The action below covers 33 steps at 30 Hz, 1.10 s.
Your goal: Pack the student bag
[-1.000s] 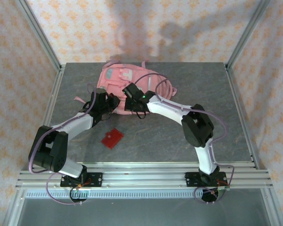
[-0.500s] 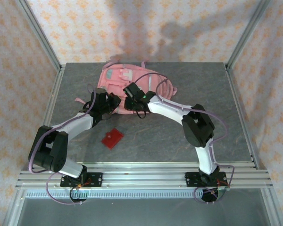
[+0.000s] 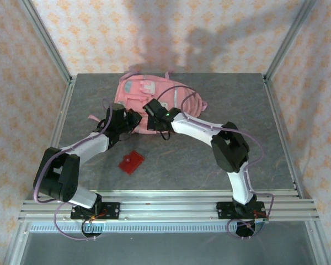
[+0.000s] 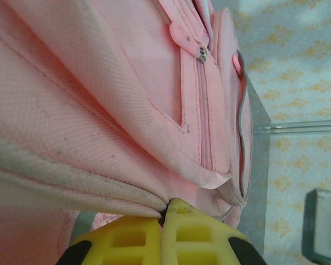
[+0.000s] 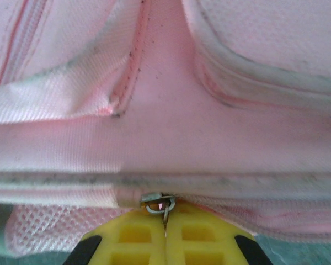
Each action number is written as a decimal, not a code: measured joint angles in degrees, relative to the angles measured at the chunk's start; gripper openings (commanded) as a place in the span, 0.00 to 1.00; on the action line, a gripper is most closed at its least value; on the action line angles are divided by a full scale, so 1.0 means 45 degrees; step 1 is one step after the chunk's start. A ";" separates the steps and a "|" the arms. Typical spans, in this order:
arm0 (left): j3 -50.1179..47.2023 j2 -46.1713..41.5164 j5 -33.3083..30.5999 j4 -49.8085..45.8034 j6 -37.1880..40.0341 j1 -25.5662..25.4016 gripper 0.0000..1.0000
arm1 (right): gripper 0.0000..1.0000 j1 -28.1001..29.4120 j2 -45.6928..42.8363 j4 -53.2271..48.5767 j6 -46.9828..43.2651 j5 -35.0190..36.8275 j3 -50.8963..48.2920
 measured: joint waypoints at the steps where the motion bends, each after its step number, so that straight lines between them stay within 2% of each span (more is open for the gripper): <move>1: 0.0000 0.0000 0.0019 0.0000 0.0044 0.0005 0.00 | 0.00 -0.0044 -0.0287 -0.0019 -0.0029 -0.0087 -0.0189; 9: 0.0000 -0.0155 -0.0097 -0.0257 0.0942 0.0000 0.00 | 0.00 -0.1273 -0.1350 -0.0617 -0.0680 -0.1389 -0.1209; 14: 0.0000 -0.0160 -0.0287 -0.0714 0.1491 -0.0005 0.00 | 0.00 -0.2108 -0.1661 -0.0806 -0.1341 -0.1214 -0.2429; 19: 0.0000 -0.0160 -0.0325 -0.0923 0.1943 -0.0005 0.00 | 0.00 -0.2545 -0.2089 -0.0593 -0.2045 -0.0369 -0.3317; 26: 0.0563 0.0102 -0.0427 -0.1462 0.2987 0.0010 0.00 | 0.00 -0.2254 -0.3337 -0.0024 -0.3055 -0.0374 -0.4260; 29: 0.1171 0.0437 -0.0937 -0.2030 0.3672 0.0039 0.00 | 0.00 -0.1719 -0.3716 0.0029 -0.3347 -0.0471 -0.4541; 33: 0.2142 0.1088 -0.1525 -0.2448 0.4371 0.0330 0.00 | 0.00 -0.0612 -0.3842 0.0063 -0.3458 -0.1433 -0.4643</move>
